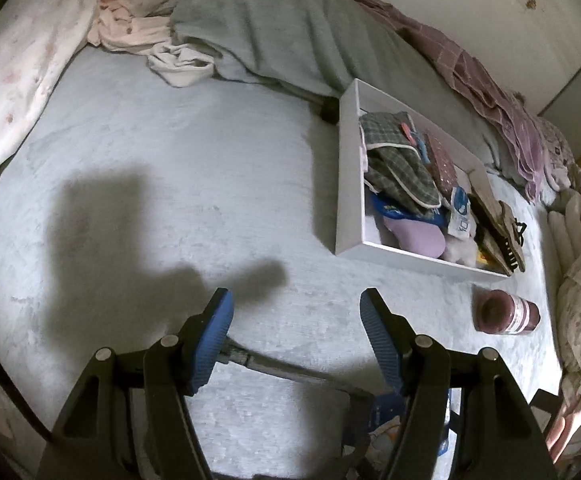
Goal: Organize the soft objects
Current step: 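Withdraw both grippers from the tray toward the blue packet, then grasp the blue eye-mask packet with the right gripper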
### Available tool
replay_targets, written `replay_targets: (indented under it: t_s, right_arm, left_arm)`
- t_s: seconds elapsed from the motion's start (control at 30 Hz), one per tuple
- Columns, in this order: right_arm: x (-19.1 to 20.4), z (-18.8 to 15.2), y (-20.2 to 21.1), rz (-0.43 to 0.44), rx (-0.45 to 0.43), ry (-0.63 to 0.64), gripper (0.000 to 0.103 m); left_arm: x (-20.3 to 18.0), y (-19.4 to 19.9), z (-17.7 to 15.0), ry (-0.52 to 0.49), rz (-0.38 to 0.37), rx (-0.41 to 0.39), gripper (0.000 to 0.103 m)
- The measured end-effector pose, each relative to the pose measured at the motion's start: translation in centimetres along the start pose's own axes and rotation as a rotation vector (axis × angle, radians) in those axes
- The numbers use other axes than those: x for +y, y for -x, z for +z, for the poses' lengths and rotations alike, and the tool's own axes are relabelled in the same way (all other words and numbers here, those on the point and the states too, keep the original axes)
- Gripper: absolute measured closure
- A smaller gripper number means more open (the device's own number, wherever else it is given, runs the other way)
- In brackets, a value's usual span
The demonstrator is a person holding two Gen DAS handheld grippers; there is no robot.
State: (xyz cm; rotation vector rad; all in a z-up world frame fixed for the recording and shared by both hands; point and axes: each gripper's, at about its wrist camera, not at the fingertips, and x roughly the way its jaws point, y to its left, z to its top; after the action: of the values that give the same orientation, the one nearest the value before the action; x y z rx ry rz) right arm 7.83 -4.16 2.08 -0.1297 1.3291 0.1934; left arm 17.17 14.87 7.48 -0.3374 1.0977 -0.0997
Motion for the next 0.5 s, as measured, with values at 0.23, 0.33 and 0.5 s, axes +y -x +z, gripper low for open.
replay_targets:
  t_s: [0.23, 0.33, 0.5]
  right_arm:
    - [0.6, 0.4, -0.2, -0.008, -0.049, 0.032, 0.007]
    - [0.6, -0.4, 1.2, -0.024, -0.095, 0.085, 0.044]
    - [0.0, -0.5, 2.0, 0.042, -0.124, 0.093, 0.055]
  left_arm:
    - [0.0, -0.2, 0.0, 0.0, 0.004, 0.008, 0.037]
    - [0.0, -0.2, 0.1, 0.0, 0.001, 0.007, 0.037]
    - [-0.2, -0.1, 0.1, 0.001, -0.005, -0.005, 0.037]
